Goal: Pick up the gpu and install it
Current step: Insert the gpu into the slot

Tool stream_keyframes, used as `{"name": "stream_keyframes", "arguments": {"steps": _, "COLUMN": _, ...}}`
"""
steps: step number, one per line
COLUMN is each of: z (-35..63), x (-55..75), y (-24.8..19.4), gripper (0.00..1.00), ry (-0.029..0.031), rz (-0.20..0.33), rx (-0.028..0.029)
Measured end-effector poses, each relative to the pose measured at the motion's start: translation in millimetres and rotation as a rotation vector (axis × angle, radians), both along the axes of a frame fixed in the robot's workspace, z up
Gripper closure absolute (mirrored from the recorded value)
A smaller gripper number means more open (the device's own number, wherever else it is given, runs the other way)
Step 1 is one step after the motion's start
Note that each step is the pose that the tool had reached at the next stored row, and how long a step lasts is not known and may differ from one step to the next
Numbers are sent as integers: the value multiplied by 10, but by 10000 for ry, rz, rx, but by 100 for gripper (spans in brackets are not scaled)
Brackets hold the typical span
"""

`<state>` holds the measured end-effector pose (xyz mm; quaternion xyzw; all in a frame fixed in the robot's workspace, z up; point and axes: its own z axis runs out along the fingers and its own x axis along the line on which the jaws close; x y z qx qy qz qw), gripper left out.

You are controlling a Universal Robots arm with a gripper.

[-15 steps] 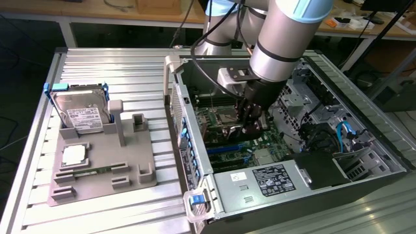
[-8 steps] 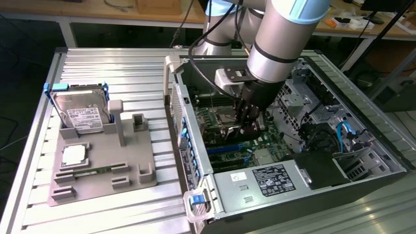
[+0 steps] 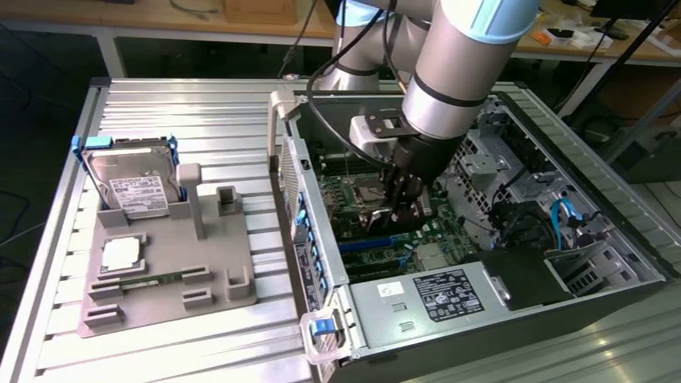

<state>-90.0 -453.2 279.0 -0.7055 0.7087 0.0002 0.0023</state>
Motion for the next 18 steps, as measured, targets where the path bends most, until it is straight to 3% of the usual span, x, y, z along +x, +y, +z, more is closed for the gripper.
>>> {"name": "stream_keyframes", "arguments": {"steps": 6, "z": -15, "x": -66, "y": 0, "gripper": 73, "ry": -7, "rz": 1, "rx": -1}}
{"name": "stream_keyframes", "arguments": {"steps": 18, "z": -54, "x": -80, "y": -29, "gripper": 73, "ry": -6, "rz": 0, "rx": -2}}
